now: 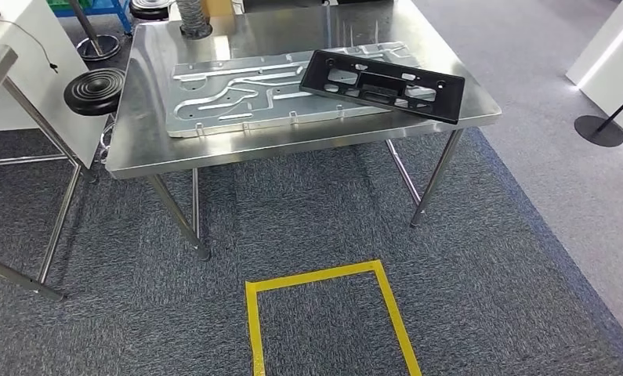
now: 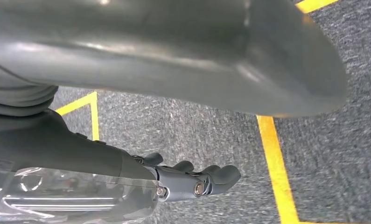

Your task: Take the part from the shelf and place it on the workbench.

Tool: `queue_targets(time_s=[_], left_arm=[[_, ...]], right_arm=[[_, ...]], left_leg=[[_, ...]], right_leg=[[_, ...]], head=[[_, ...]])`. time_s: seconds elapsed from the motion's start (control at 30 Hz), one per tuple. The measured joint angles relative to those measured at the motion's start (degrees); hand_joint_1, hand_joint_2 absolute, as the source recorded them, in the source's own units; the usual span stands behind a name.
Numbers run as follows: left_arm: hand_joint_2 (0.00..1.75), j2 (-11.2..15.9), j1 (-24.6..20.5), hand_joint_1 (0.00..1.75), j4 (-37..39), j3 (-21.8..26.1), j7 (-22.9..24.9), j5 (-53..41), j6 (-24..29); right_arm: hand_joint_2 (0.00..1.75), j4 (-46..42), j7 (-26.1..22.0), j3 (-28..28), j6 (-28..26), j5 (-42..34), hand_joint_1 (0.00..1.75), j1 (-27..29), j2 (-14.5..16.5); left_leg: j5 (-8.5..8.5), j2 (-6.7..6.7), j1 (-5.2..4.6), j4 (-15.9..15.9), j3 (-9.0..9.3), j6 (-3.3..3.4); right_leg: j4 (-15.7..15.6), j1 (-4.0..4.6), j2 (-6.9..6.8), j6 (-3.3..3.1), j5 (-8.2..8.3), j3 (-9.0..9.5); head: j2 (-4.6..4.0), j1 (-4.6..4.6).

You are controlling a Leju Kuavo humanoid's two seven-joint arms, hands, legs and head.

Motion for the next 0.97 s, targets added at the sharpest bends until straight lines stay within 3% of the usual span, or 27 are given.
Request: queue_targets(time_s=[0.03,0.1,0.13,0.2,0.27,0.33,0.37,0.4,0.43,0.5,0.57,0.63,0.7,0.77,0.83,0.87,0.9,0.97], left_arm=[[0.0,0.0,-0.09,0.0,0.0,-0.02,-0.09,0.04,-0.02],[0.0,0.03,-0.04,0.0,0.0,-0.02,-0.19,0.11,-0.05],[0.0,0.06,0.04,0.0,0.0,-0.02,-0.2,0.14,-0.04],[0.0,0.09,0.03,0.0,0.0,-0.02,-0.22,0.17,-0.05],[0.0,0.07,-0.1,0.0,0.0,-0.02,-0.27,0.19,-0.07],[0.0,0.06,-0.03,0.0,0.0,-0.01,-0.31,0.22,-0.08],[0.0,0.07,0.05,0.0,0.0,-0.01,-0.32,0.25,-0.08],[0.0,0.08,0.09,0.0,0.0,0.0,-0.33,0.26,-0.09],[0.0,0.08,0.1,0.0,0.0,0.01,-0.36,0.28,-0.1],[0.0,-0.08,0.01,0.0,0.01,0.01,-0.43,0.28,-0.14],[0.0,-0.2,-0.08,0.0,0.02,0.01,-0.47,0.28,-0.22],[0.0,-0.17,0.05,0.0,0.02,0.01,-0.49,0.28,-0.28],[0.0,-0.16,0.14,0.0,0.01,0.02,-0.49,0.28,-0.3],[0.0,-0.13,-0.07,0.0,0.0,0.02,-0.49,0.28,-0.3],[0.0,-0.08,-0.13,0.0,0.01,0.02,-0.47,0.28,-0.3],[0.0,-0.06,-0.05,0.0,0.01,0.02,-0.46,0.29,-0.3],[0.0,-0.04,0.05,0.0,0.01,0.04,-0.44,0.29,-0.3],[0.0,0.01,0.14,0.0,0.0,0.07,-0.43,0.31,-0.3]], right_arm=[[0.0,0.0,0.01,0.0,0.0,0.06,0.0,-0.04,-0.01],[0.0,0.0,0.03,0.0,0.0,0.2,0.0,-0.15,-0.01],[0.0,0.0,0.04,0.0,0.0,0.3,0.0,-0.23,-0.01],[0.0,0.0,0.04,0.01,0.0,0.56,0.0,-0.29,-0.01],[0.87,0.0,0.05,0.01,0.0,0.79,0.0,-0.25,-0.01],[1.75,0.01,0.08,0.0,0.0,0.91,0.0,-0.18,-0.01],[1.75,0.02,0.11,0.0,-0.01,0.96,0.0,-0.17,-0.01],[1.75,0.02,0.14,0.0,-0.03,1.01,0.0,-0.17,-0.01],[1.75,0.02,0.18,0.0,-0.05,1.04,0.0,-0.18,-0.01],[1.75,0.02,0.24,0.01,-0.16,1.1,0.0,-0.15,-0.15],[1.75,0.02,0.32,0.02,-0.25,1.14,0.0,-0.14,-0.29],[1.75,0.02,0.44,0.02,-0.26,1.29,0.0,-0.24,-0.26],[1.75,0.02,0.51,0.02,-0.26,1.53,0.0,-0.29,-0.19],[1.75,0.02,0.55,0.02,-0.26,1.71,0.0,-0.22,-0.14],[0.87,0.04,0.6,0.02,-0.26,1.77,0.0,-0.15,-0.12],[0.44,0.05,0.63,0.02,-0.26,1.79,0.0,-0.15,-0.09],[0.0,0.06,0.65,0.02,-0.24,1.81,0.0,-0.17,-0.05],[0.0,0.07,0.67,0.02,-0.16,1.8,0.0,-0.25,0.02]], left_leg=[[0.28,0.43,-0.11,-1.52,0.58,0.37],[0.3,-0.36,-0.31,-1.75,0.38,1.32],[0.47,-0.84,-0.31,-1.83,0.26,1.67],[0.9,-1.83,-0.2,-1.98,0.06,2.38],[1.19,-2.87,-0.22,-2.0,-0.25,2.81],[1.34,-4.06,-0.35,-1.98,-0.46,2.97],[1.4,-4.75,-0.41,-1.98,-0.48,2.96],[1.45,-5.5,-0.48,-1.97,-0.45,2.92],[1.51,-6.26,-0.52,-1.97,-0.4,2.86],[1.68,-7.62,-0.49,-1.96,-0.48,2.58],[1.95,-8.78,-0.2,-1.98,-0.83,2.0],[2.19,-9.6,-0.01,-2.16,-1.06,1.27],[0.98,-7.65,-0.19,-0.73,-1.79,0.69],[-2.55,-4.62,-0.27,4.96,-4.4,0.21],[-5.41,-3.61,-0.11,11.48,-7.26,-0.33],[-5.43,-3.43,-0.02,12.54,-7.57,-0.55],[-4.38,-3.24,0.07,11.31,-6.7,-0.72],[-1.64,-2.86,0.23,6.09,-3.63,-0.83]], right_leg=[[0.31,0.15,-0.4,0.34,-0.19,-0.05],[0.47,0.23,-1.22,0.84,-0.26,-0.05],[0.62,0.1,-1.11,1.18,-0.46,-0.02],[3.06,-0.24,0.59,1.87,-2.51,-0.97],[9.69,-0.4,2.49,2.22,-6.38,-3.94],[15.89,-0.4,2.85,2.15,-8.5,-6.79],[16.32,-0.39,2.93,1.96,-7.93,-6.98],[14.44,-0.35,3.18,1.65,-6.33,-6.09],[10.77,-0.26,3.9,1.18,-4.13,-4.33],[3.32,-0.09,6.65,0.13,-1.13,-0.86],[0.49,0.15,8.01,-0.42,-0.61,0.31],[-0.27,0.14,6.79,-0.58,-0.24,0.55],[-1.49,-0.15,5.33,-0.83,0.32,1.09],[-2.07,-0.16,3.59,-1.07,0.54,1.35],[-1.99,-0.06,1.76,-1.21,0.47,1.24],[-1.93,-0.04,1.04,-1.17,0.42,1.2],[-1.8,-0.05,0.48,-1.05,0.35,1.16],[-1.48,-0.1,-0.13,-0.76,0.17,1.13]], head=[[0.0,0.01],[0.0,0.02],[0.0,0.02],[0.0,0.02],[0.0,0.02],[0.0,0.02],[0.0,0.01],[0.0,0.01],[0.0,0.01],[0.0,0.01],[0.0,0.01],[0.0,0.01],[0.0,-0.01],[0.0,-0.05],[0.0,-0.07],[0.0,-0.07],[0.0,-0.07],[0.0,-0.08]])
